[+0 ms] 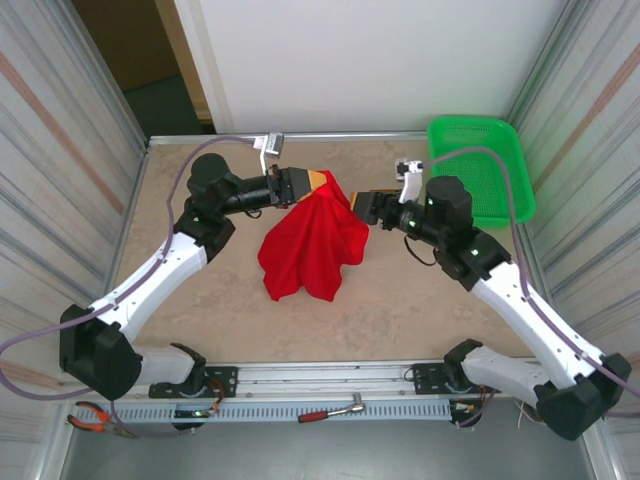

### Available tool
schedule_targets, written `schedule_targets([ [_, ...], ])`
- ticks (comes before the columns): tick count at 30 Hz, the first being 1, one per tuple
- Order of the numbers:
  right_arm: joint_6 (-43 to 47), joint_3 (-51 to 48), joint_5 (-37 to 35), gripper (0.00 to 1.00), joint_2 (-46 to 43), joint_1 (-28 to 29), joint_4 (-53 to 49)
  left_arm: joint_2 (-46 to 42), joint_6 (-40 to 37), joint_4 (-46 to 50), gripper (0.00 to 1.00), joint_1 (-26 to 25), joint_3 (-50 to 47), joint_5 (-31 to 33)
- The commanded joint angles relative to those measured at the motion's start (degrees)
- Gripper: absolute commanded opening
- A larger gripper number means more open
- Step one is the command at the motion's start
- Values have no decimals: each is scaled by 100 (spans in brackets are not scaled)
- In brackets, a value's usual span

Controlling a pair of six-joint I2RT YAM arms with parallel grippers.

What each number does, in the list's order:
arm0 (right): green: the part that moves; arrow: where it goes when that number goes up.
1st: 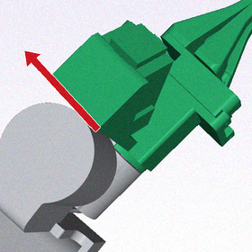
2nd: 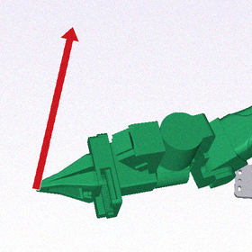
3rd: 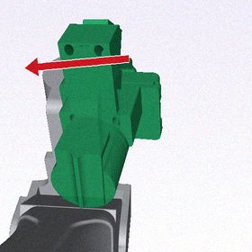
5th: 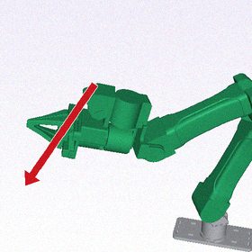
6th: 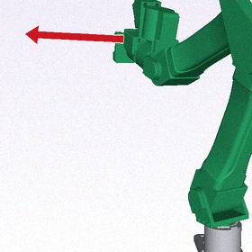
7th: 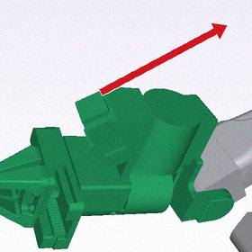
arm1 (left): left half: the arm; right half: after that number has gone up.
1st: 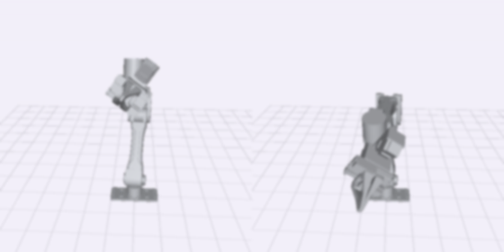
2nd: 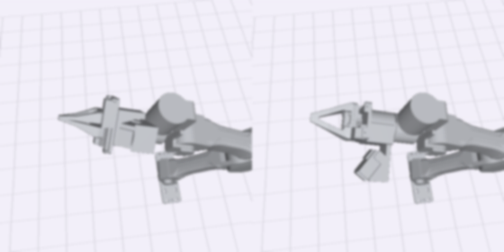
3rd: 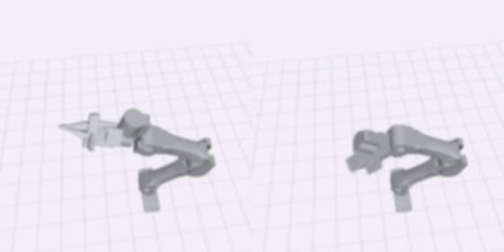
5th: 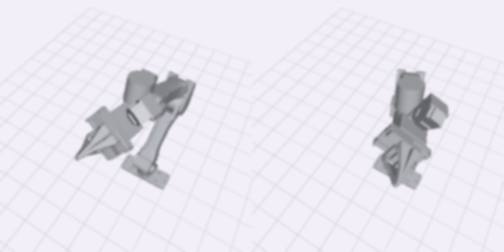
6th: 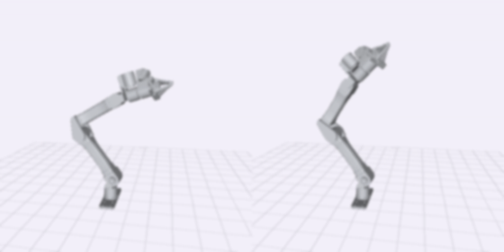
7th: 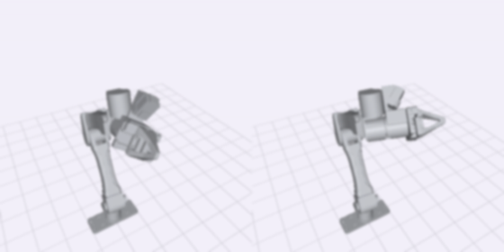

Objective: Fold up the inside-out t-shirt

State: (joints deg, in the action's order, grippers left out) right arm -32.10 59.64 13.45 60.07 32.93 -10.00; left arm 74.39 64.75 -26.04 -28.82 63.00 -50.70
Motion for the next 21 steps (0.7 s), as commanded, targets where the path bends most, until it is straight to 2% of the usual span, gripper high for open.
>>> schedule_targets([
  [1, 217, 169, -188, 60, 365, 151, -11, -82, -41, -285, 0, 61, 123, -186],
  [3, 198, 195, -181, 59, 614, 154, 183, -100, -48, -305, 0, 64, 106, -194],
  [5, 193, 293, 23, 53, 932, 100, 334, -109, -50, -319, 0, 69, 78, -192],
  [6, 195, 355, 170, 45, 1066, 64, 357, -109, -35, -345, 0, 84, 51, -187],
  [8, 184, 452, 682, 11, 1234, -112, 413, -108, 23, -410, 0, 194, -70, -173],
  [9, 142, 424, 935, 0, 1212, -221, 489, -124, 52, -463, 0, 281, -147, -166],
  [15, -293, 30, 2241, 0, 486, -845, 1089, -103, 276, -824, 0, 970, -766, -278],
  [21, -594, -152, 3111, 0, -106, -946, 1759, -23, 324, -994, 0, 1382, -1130, -321],
])
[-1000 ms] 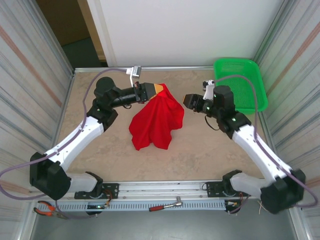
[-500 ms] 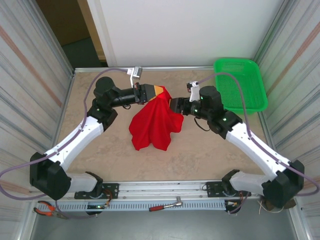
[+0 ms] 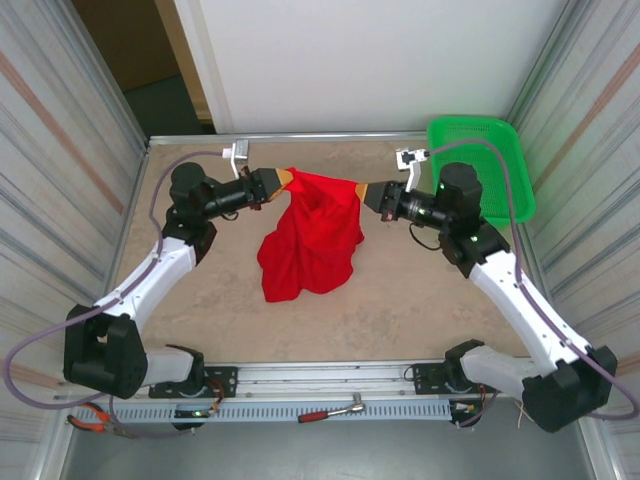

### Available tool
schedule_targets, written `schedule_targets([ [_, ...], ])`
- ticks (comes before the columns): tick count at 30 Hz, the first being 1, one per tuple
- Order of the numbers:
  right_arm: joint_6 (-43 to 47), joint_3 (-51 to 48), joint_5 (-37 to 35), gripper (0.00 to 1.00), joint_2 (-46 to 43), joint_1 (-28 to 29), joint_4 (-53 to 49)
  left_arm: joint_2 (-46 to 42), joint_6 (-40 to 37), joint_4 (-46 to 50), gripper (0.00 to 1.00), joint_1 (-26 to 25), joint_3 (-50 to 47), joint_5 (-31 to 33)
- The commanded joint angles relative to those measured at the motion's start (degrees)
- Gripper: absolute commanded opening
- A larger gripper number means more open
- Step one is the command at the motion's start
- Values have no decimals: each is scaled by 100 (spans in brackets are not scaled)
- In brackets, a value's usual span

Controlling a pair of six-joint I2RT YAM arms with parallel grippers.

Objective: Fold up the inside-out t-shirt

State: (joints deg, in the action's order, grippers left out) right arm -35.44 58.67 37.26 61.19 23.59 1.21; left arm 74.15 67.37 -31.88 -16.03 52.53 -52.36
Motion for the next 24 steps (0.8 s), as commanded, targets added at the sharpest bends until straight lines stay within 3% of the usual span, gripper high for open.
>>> schedule_targets([
  [1, -336, -73, 810, 0, -213, -8, 783, 18, 22, -369, 0, 130, -102, -163],
  [2, -386, -83, 858, 0, -187, -12, 862, 19, -13, -323, 0, 144, -95, -169],
  [3, -426, -83, 886, 0, -143, -13, 935, 16, -80, -230, 6, 153, -85, -162],
  [6, -515, -102, 820, 0, 17, -13, 1068, -193, -626, 535, 44, 153, 15, -15],
  [9, -606, -119, 794, 0, 153, -13, 1177, -720, -1525, 1698, 58, 149, 85, 450],
  [12, -618, -145, 783, 0, 225, -13, 1206, -1315, -2302, 2577, 62, 2, 79, 1076],
  [16, -609, -196, 750, 0, 275, -22, 1179, -1679, -3449, 3387, 63, -741, 178, 1861],
  [19, -620, -199, 774, 0, 297, -22, 1162, -1465, -4264, 3962, 64, -1373, 471, 2432],
  [24, -608, -199, 776, 0, 274, -22, 1084, -809, -5043, 4210, 65, -1697, 842, 2756],
])
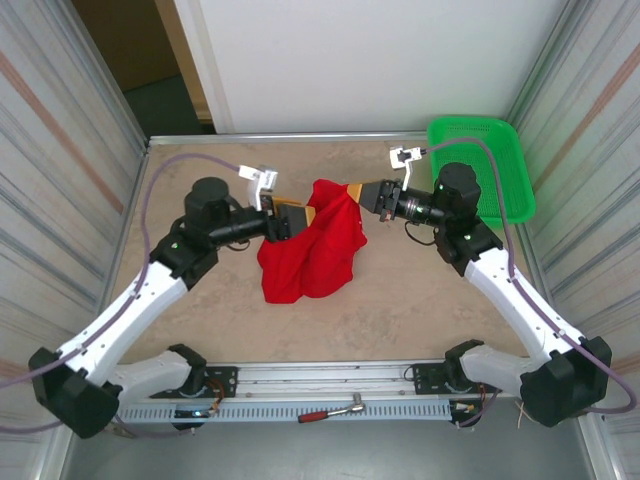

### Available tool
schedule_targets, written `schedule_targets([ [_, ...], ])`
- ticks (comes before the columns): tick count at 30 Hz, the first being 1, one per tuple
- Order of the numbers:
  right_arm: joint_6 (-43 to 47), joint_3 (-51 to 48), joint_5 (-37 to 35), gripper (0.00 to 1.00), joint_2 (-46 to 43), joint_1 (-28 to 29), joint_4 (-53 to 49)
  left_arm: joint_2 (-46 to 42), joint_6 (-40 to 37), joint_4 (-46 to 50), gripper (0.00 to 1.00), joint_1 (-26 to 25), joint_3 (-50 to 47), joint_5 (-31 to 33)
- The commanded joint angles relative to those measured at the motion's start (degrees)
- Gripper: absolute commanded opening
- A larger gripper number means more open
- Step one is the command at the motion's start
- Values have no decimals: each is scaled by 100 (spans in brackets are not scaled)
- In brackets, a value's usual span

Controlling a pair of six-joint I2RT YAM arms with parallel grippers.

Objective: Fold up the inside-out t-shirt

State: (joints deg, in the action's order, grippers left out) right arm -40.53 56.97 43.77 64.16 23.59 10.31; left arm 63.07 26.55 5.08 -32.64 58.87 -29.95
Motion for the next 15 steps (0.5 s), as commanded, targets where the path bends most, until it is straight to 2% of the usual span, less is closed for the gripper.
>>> schedule_targets([
  [1, -89, -28, 117, 0, -25, -22, 152, 392, -1034, 471, 65, -40, 235, 542],
  [8, -47, -29, 63, 0, -22, -22, 71, 1103, -1317, -125, 65, -23, 264, 17],
  [9, -30, -28, 53, 0, -25, -28, 45, 1210, -1331, -157, 59, -23, 280, -66],
  [10, -4, -43, 38, 0, -22, -30, 18, 1313, -1351, -161, 48, -22, 322, -138],
  [12, 35, -109, 6, 0, -24, -63, -27, 1506, -1379, -139, 10, 11, 456, -141],
  [13, 60, -152, -23, 0, -28, -84, -64, 1552, -1380, -130, 0, 33, 519, -106],
  [15, 210, -314, -194, 0, -10, -146, -268, 1521, -1347, -193, 0, 98, 591, 29],
])
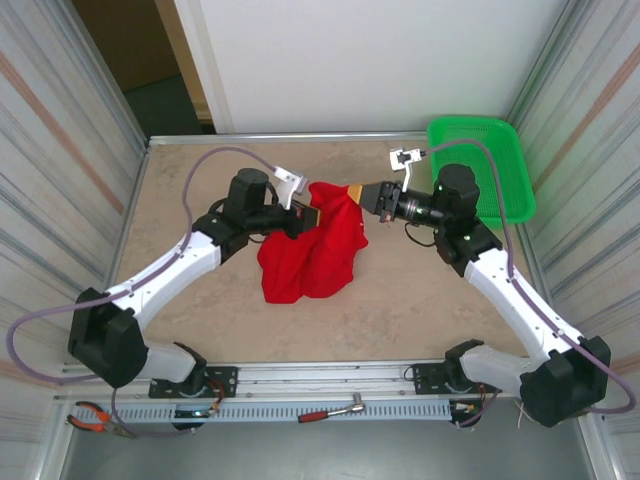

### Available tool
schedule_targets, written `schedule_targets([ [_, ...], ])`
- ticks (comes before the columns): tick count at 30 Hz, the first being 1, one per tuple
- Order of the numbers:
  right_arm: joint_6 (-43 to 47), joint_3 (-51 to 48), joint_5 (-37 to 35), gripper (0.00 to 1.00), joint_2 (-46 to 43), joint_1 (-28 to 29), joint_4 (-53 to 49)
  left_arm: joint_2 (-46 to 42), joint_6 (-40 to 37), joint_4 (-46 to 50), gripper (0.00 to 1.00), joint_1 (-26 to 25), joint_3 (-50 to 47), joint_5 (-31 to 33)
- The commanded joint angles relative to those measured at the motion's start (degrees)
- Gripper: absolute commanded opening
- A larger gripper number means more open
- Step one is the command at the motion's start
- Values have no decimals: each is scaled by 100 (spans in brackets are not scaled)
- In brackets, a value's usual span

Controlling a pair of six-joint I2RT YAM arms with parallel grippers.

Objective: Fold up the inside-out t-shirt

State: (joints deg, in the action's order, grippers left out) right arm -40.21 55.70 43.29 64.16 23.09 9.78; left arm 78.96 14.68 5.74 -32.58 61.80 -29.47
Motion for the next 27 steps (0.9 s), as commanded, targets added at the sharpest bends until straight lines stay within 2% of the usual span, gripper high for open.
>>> schedule_targets([
  [1, 242, -303, -258, 0, 12, -123, -290, -130, -150, -321, 0, 94, 313, 57],
  [6, 353, -1113, -1264, 0, 374, -352, -591, -515, -62, -569, 0, -3, 86, -218],
  [9, 496, -1361, -2089, 2, 751, -389, -1067, -659, 188, -899, 0, -333, -458, -508],
  [12, 558, -1479, -2604, 31, 900, -386, -1591, -630, 425, -1324, 0, -858, -1073, -785],
  [13, 558, -1542, -2791, 42, 800, -381, -1781, -587, 468, -1374, 5, -1012, -1244, -919],
  [14, 541, -1613, -3008, 48, 633, -376, -1971, -550, 505, -1351, 20, -1130, -1385, -1010],
  [15, 524, -1668, -3185, 52, 453, -391, -2119, -559, 555, -1348, 29, -1189, -1532, -1004],
  [17, 522, -1652, -3568, 56, 28, -389, -2552, -771, 748, -1531, 44, -1216, -1964, -741],
  [19, 581, -1509, -3749, 57, -289, -360, -2929, -1119, 909, -1700, 58, -1128, -2270, -219],
  [22, 668, -1089, -3959, 58, -520, -197, -3492, -1486, 1171, -1327, 65, -841, -2280, 819],
  [24, 714, -835, -4097, 58, -546, 72, -3813, -1502, 1283, -1020, 65, -625, -2122, 1037],
  [27, 724, -450, -4331, 58, -459, 778, -4273, -1357, 1455, -446, 65, -438, -1790, 1264],
])
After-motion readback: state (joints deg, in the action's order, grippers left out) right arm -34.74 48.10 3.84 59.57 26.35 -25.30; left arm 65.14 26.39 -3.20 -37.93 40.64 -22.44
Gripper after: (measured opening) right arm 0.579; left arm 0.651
